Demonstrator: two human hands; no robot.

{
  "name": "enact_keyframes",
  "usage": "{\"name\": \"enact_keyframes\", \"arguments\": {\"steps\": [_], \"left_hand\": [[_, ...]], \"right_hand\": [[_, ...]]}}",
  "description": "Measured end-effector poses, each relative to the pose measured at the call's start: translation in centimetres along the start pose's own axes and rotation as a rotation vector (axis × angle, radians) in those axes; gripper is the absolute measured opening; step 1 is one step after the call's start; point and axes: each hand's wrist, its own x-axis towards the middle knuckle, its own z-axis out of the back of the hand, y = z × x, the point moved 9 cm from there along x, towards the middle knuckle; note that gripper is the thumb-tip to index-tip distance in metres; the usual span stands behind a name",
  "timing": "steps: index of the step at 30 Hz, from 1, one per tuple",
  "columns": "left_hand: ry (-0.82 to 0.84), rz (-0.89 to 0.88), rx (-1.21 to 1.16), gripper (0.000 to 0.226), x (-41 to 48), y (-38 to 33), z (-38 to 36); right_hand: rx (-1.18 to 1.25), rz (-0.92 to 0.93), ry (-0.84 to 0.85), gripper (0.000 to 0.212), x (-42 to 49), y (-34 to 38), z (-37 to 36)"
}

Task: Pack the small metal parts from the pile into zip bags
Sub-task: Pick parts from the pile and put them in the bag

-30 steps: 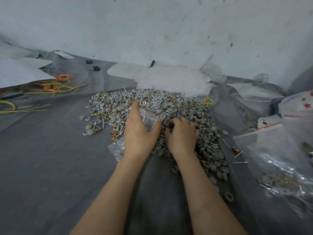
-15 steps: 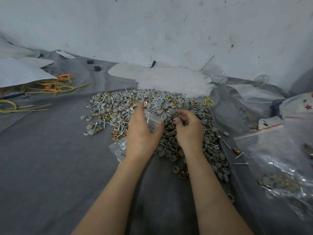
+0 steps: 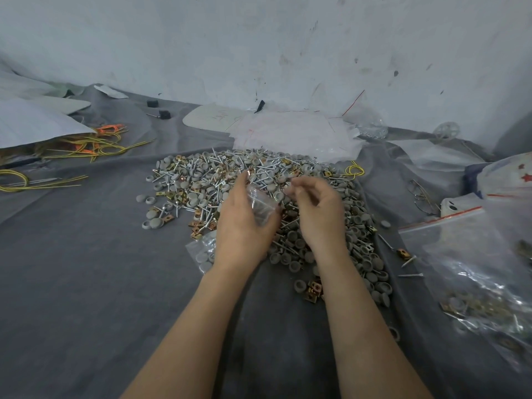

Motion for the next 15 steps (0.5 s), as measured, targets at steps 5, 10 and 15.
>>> {"name": "enact_keyframes", "arguments": {"steps": [5,10,15], "left_hand": [[-0.040,0.013,0.002,0.083,0.0,0.1,0.6],[-0.038,0.005,0.007,0.084,-0.1,-0.1,0.4],[-0.029,0.007,0.005,0.085,-0.1,0.1,0.3]], "right_hand": [[-0.625,-0.138,-0.033,0.021,0.6,-2.3,2.9],[-0.921,-0.189,0.149,0.031,0.1,-3.0,1.4],[-0.949,-0.191,0.181,0.033,-0.2,-3.0,1.0]]}}
